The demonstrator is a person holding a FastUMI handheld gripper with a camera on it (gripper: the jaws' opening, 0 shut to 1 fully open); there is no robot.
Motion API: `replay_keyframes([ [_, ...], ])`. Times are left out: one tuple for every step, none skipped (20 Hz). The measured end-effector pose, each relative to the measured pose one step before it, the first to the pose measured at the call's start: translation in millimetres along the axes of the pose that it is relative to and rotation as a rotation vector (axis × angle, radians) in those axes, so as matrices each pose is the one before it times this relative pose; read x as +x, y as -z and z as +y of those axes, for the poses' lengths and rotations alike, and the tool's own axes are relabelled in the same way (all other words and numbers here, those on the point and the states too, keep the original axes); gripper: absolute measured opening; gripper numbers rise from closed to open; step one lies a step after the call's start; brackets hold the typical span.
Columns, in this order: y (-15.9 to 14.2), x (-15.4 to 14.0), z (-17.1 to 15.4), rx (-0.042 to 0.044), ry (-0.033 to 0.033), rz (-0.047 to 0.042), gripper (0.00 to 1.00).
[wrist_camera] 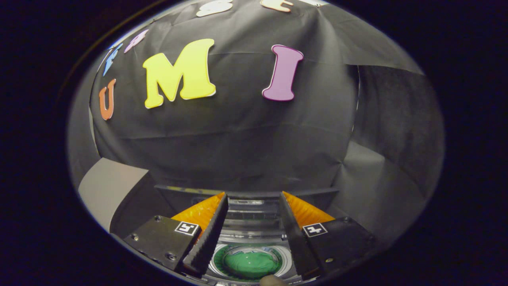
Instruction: Put the clothes into the washing machine and then close the washing machine lid.
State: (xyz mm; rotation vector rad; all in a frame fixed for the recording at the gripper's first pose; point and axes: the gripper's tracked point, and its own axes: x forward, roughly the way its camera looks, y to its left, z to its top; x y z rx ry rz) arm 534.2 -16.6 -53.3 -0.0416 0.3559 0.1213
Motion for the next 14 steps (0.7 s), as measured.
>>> replay_keyframes([
  [-7.36, 6.81, 3.56, -0.0037, 0.00069, -0.00286, 0.81],
  [-3.51, 7.89, 3.28, -0.00186, -0.00146, -0.00026, 0.81],
  [-1.17, 5.03, 1.33, 0.00155, 0.00125, 0.00484, 0.81],
  [-0.93, 6.23, 2.6, 0.00341, 0.00169, 0.01056, 0.81],
  [0.77, 6.69, 3.35, 0.00363, 0.00115, 0.00781, 0.81],
  [0.69, 6.53, 1.36, 0.00104, 0.00238, 0.00933, 0.81],
  [0.05, 7.33, 0.61, 0.00009, 0.00391, 0.0071, 0.81],
  [1.17, 6.25, 0.7, -0.00369, 0.00314, 0.00685, 0.81],
  [0.75, 6.03, 1.59, -0.00265, -0.00065, 0.00434, 0.81],
  [0.27, 5.37, 1.29, -0.00127, 0.00195, 0.00256, 0.81],
  [2.12, 4.19, 0.26, -0.00582, 0.00696, 0.0061, 0.81],
  [1.84, 4.51, -0.17, -0.00872, 0.00881, 0.00432, 0.81],
  [3.8, 5.47, 0.33, -0.00433, 0.01119, 0.00655, 0.81],
  [3.37, 2.14, 1.12, -0.00094, -0.00057, 0.00589, 0.81],
])
